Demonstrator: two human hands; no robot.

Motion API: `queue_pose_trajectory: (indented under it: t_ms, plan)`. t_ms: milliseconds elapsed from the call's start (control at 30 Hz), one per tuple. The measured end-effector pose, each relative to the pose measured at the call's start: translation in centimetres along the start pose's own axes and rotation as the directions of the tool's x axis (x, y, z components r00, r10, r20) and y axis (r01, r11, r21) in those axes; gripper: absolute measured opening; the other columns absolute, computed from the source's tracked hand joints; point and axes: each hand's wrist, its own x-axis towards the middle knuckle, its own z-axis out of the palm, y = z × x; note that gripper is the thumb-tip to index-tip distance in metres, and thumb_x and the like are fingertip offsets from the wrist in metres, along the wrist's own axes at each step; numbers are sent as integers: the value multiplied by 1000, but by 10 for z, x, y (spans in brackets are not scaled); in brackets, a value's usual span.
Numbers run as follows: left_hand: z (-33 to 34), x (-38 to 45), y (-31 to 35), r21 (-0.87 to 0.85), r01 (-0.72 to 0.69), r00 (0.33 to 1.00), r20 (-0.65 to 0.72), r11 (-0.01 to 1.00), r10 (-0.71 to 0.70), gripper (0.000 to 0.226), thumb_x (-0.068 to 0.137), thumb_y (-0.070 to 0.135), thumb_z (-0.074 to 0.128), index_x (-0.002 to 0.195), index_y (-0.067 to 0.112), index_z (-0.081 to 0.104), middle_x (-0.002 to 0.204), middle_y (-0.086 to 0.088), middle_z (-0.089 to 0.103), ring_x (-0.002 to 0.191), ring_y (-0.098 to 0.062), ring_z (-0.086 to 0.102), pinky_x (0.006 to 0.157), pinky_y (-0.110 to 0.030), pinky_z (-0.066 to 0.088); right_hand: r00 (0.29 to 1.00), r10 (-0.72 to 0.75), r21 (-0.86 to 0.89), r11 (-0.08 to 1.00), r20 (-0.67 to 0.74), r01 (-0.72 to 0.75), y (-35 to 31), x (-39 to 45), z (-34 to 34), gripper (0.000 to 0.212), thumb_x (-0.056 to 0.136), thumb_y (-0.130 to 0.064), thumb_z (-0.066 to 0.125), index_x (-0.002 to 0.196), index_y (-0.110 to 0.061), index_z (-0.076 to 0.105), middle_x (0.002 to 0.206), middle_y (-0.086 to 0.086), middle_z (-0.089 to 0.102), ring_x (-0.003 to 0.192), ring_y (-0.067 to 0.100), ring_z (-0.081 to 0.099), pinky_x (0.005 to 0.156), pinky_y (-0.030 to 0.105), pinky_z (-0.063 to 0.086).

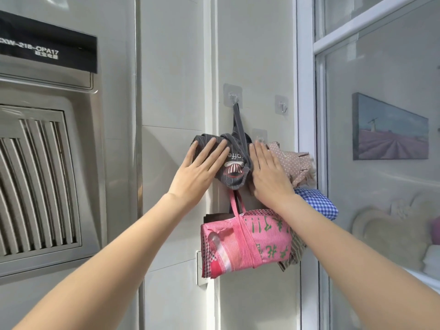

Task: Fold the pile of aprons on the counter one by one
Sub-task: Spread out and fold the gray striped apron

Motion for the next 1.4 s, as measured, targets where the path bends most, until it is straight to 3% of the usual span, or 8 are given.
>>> queue_pose_trajectory:
  t_ms: [467, 633, 733, 800, 1000, 1100, 1233, 1400]
  plan:
    - [-34, -36, -2, -161, 52, 995, 90, 986, -38, 73, 69, 1, 20, 141, 5, 36, 146, -10, 41, 134, -29, 40, 112, -47, 21, 983, 92, 178, 977, 156, -120, -9, -18, -46, 104, 85, -25, 64, 147, -2, -16, 156, 16, -17, 145, 28, -13, 119, 44, -3]
    - [-61, -51, -10, -217, 29, 991, 135, 976, 0, 76, 61, 0, 48, 137, 3, 45, 144, -12, 44, 132, -31, 42, 104, -55, 32, 985, 147, 172, 972, 88, -160, -33, -33, -74, 92, 87, -13, 59, 148, -2, -9, 157, 15, -11, 145, 28, -9, 119, 42, -2]
    - [-88, -71, -27, -282, 48, 941, 334, 958, 51, 83, 75, 1, 51, 150, 11, 16, 158, -8, 13, 145, -30, 11, 114, -52, 13, 990, 102, 156, 981, 95, -116, -63, -41, -91, 88, 86, -8, 56, 151, -16, -3, 158, 11, -9, 145, 32, -9, 118, 45, -2]
    - [-97, -88, -36, -348, 120, 818, 566, 930, 106, 84, 87, 10, 48, 151, 22, -6, 158, -1, -12, 145, -31, -11, 114, -53, 6, 934, 96, 133, 980, 345, -150, -80, -49, -96, 88, 87, -7, 56, 151, -28, -1, 157, 6, -18, 142, 39, -15, 116, 52, -2]
    - [-97, -88, -43, -493, 250, 745, 648, 834, 160, 82, 91, 11, 47, 151, 21, -8, 158, -1, -12, 146, -29, -4, 116, -45, 13, 867, 115, 170, 960, 485, -223, -83, -47, -94, 76, 89, -14, 56, 150, -10, 10, 159, 6, -6, 144, 37, 1, 116, 49, 17]
    - [-92, -66, -38, -591, 370, 750, 645, 717, 144, 77, 93, 14, 46, 151, 15, -3, 159, -6, -4, 145, -28, 9, 115, -41, 19, 959, 168, 237, 946, 228, -222, -72, -40, -96, 43, 90, -10, 50, 131, -1, 41, 145, 16, 25, 132, 39, 31, 104, 49, 38]
    - [-79, -38, -19, -645, 638, 713, 701, 421, -4, 65, 90, 18, 54, 144, 9, 19, 146, -14, 35, 129, -31, 41, 105, -36, 35, 940, 309, 423, 839, 147, -342, -55, -19, -100, 37, 91, -15, 52, 124, -1, 43, 132, 18, 36, 116, 33, 45, 99, 42, 40]
    - [-46, -12, -6, -509, 854, 487, 854, -102, -182, 33, 88, 22, 60, 110, 2, 46, 110, -12, 60, 100, -27, 59, 92, -35, 48, 916, 361, 676, 632, 177, -379, -40, 18, -95, 34, 97, -21, 47, 124, -1, 50, 127, 13, 52, 117, 26, 49, 89, 25, 35]
